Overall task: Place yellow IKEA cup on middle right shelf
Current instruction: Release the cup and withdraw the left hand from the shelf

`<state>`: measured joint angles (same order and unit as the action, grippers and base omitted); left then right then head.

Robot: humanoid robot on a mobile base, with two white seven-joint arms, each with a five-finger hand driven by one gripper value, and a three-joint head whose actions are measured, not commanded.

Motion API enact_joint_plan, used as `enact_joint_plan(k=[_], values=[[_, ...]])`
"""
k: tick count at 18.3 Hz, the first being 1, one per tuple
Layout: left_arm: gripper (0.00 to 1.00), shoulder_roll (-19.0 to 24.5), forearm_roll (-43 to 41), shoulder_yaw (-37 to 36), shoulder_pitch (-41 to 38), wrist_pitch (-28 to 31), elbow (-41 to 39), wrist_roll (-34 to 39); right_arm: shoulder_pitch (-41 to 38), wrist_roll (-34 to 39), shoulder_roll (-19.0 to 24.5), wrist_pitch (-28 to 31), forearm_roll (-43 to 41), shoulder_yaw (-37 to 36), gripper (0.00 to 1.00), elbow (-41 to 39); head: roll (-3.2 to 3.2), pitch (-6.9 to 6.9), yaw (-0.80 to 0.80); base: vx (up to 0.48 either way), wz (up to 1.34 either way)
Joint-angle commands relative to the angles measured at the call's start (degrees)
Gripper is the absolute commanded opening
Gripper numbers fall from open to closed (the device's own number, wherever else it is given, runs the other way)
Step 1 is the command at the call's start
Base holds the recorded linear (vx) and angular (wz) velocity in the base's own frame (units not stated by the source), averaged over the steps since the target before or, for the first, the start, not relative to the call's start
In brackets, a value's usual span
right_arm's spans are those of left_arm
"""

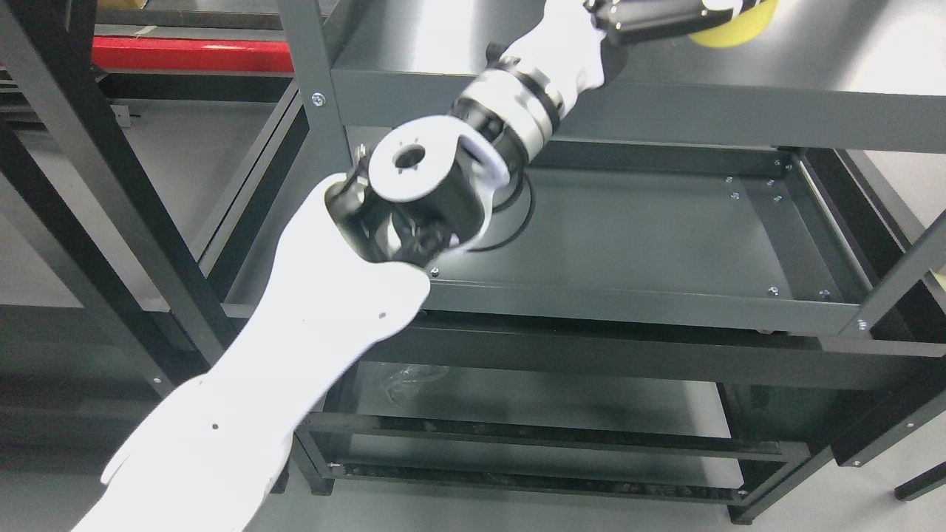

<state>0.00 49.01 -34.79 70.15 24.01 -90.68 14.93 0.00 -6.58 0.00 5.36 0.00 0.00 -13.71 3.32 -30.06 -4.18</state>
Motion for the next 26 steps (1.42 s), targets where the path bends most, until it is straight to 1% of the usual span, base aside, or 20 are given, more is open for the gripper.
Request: enact_joint_plan(k=[1,3,5,7,8,9,11,12,14,15,16,18,22,26], values=[[0.0,1.0,6.4,2.4,10.1,5.9,20.3,0.6,-0.8,-0.1,-1.0,0.0,-1.4,1.0,0.99,0.0,0.0,0.0,0.0,0.0,0.0],[0.03,1.0,4.9,1.7,10.5,6.9,23.3,0.6,-0.8,-0.1,-1.0,0.0,-1.4,1.0,1.0,0.0,0.0,0.0,0.0,0.0,0.0],[0.06,1.0,2.9,0.6,10.5,6.8,24.4,0.5,-0.8,-0.1,-1.0,0.0,-1.4,1.0,0.99,0.0,0.0,0.0,0.0,0.0,0.0],[0.19,1.0,2.3,-1.0,10.5,6.9,24.9,0.5,-0.8,-0.1,-1.0,0.0,-1.4,1.0,0.99,0.0,0.0,0.0,0.0,0.0,0.0],[0.24,1.0,2.3,-1.3,10.4,7.1,24.9,0.4,-0.8,-0.1,-1.0,0.0,-1.4,1.0,0.99,0.0,0.0,0.0,0.0,0.0,0.0],[0.3,1.0,2.3,-1.6,10.4,7.1,24.9,0.1,-0.8,-0.1,-1.0,0.0,-1.4,1.0,0.99,0.0,0.0,0.0,0.0,0.0,0.0],[0.46,1.0,2.4,-1.7,10.4,7.7,24.6,-1.4,-0.8,-0.1,-1.0,0.0,-1.4,1.0,0.99,0.0,0.0,0.0,0.0,0.0,0.0],[0.6,1.0,2.4,-1.7,10.4,8.8,24.5,-3.8,-0.8,-0.1,-1.0,0.0,-1.4,1.0,0.99,-0.1,0.0,0.0,0.0,0.0,0.0],[0.8,1.0,1.7,-1.8,10.3,11.0,24.4,-7.2,-0.8,-0.1,-1.0,0.0,-1.4,1.0,0.99,0.0,0.0,0.0,0.0,0.006,0.0],[0.86,1.0,1.4,-2.1,10.3,11.2,24.4,-7.9,-0.8,-0.1,-1.0,0.0,-1.4,1.0,0.99,0.0,0.0,0.0,0.0,0.012,0.0],[0.89,1.0,1.3,-2.3,10.3,11.2,24.3,-8.1,-0.8,-0.1,-1.0,0.0,-1.4,1.0,0.99,0.0,0.0,0.0,0.0,0.011,0.0],[0.93,1.0,1.3,-2.3,10.3,11.2,24.2,-8.1,-0.8,-0.1,-1.0,0.0,-1.4,1.0,0.99,0.0,0.0,0.0,0.0,0.005,0.0],[0.98,1.0,0.1,-2.0,10.3,11.1,23.5,-8.1,-0.8,-0.1,-1.0,0.0,-1.4,1.0,0.99,0.0,0.0,0.0,0.0,0.0,0.0],[0.98,1.0,-4.2,2.2,10.4,11.0,16.9,-8.0,-0.8,-0.1,-1.0,0.0,-1.4,1.0,0.99,0.0,0.0,0.0,0.0,0.0,0.0]])
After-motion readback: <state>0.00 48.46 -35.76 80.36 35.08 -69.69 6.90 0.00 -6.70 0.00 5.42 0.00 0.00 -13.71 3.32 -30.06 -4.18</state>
